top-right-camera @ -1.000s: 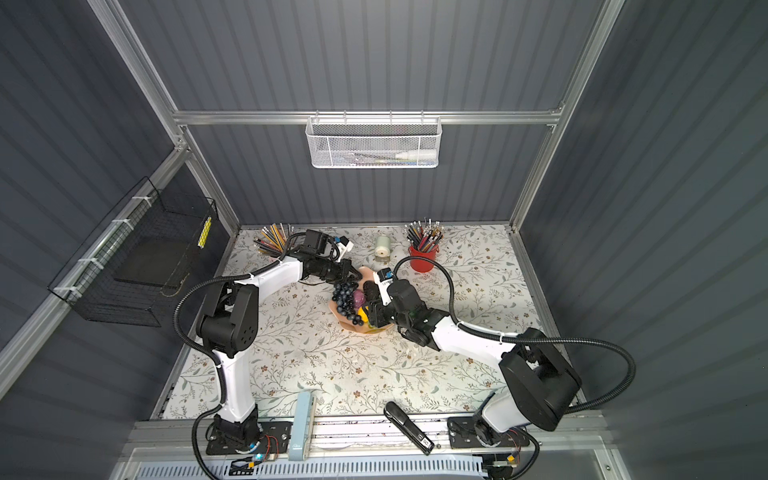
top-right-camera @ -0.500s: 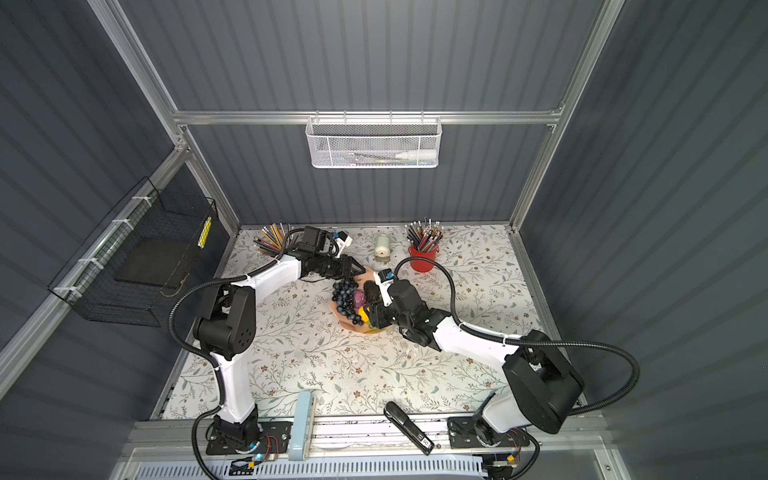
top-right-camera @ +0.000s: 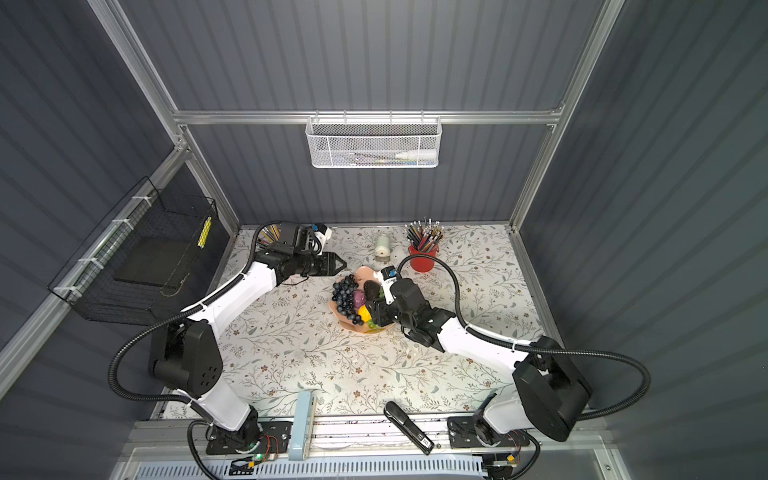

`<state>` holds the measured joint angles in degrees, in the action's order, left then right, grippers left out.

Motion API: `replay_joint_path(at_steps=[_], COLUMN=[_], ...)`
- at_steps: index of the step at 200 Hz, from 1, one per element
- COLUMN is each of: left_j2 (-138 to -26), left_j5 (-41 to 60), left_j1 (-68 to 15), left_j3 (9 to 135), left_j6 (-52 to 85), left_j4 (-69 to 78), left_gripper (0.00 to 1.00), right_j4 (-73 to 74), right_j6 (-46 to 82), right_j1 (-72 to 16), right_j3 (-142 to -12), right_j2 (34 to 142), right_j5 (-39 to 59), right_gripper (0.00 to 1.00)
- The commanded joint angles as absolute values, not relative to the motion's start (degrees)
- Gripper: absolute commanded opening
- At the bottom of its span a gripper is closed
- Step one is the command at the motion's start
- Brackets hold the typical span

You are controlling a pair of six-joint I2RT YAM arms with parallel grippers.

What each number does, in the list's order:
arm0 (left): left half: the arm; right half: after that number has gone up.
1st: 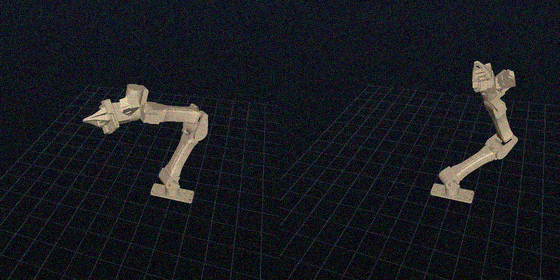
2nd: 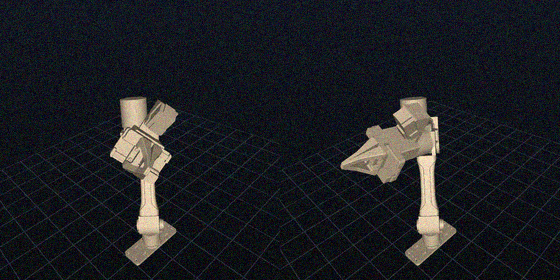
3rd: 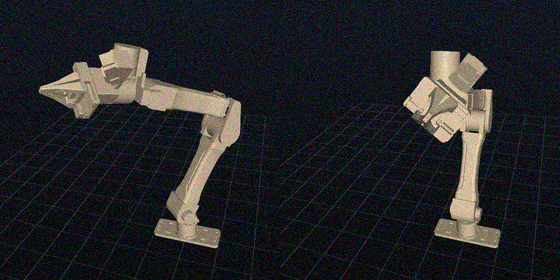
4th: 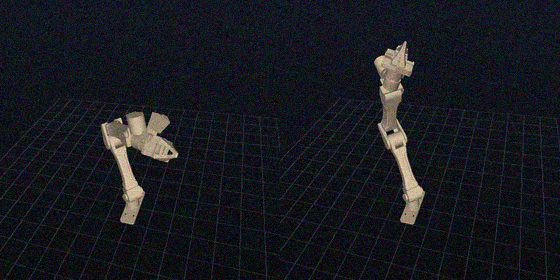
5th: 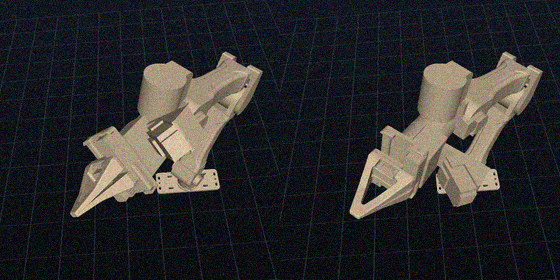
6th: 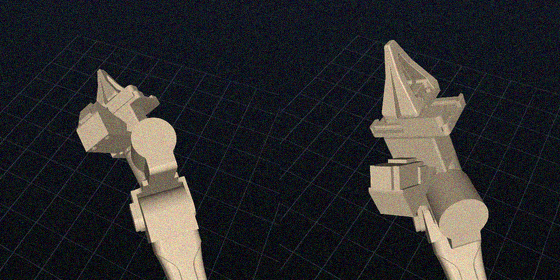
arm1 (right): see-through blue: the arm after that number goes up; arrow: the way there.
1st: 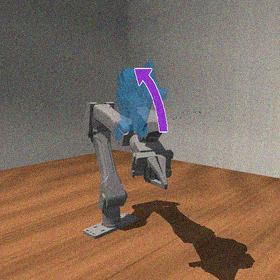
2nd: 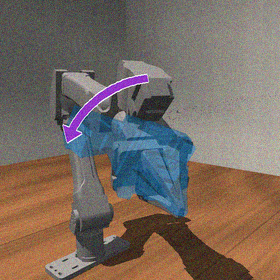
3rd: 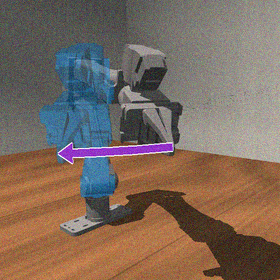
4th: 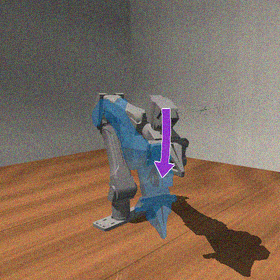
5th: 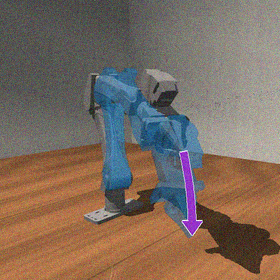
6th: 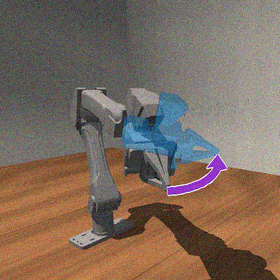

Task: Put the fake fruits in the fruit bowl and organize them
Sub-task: 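Lower the black grapes into the bowl beside the purple fruit, left gripper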

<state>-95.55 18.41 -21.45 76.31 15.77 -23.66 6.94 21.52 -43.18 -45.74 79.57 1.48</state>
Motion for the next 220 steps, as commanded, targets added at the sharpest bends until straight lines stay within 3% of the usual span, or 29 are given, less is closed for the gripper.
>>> replay_joint_path(at_steps=[1, 35, 220], left_j2=[-94.5, -93.9, -100.5], left_j5=[13.3, 14.4, 23.3], left_j1=[-21.8, -21.8, -22.2], left_j3=[72.8, 68.8, 65.9], left_j6=[14.7, 15.2, 18.7], left_j4=[-27.7, -25.5, -15.5], left_gripper=[0.35, 0.29, 0.29], right_j4=[4.6, 3.7, 2.5], right_j6=[20.2, 20.1, 20.9], right_j1=[-43.2, -43.2, -43.2], right_j3=[-45.5, -45.0, -46.5], right_j2=[78.2, 77.2, 80.0], right_j5=[-0.3, -1.1, 0.2], right_gripper=[0.6, 0.6, 0.6])
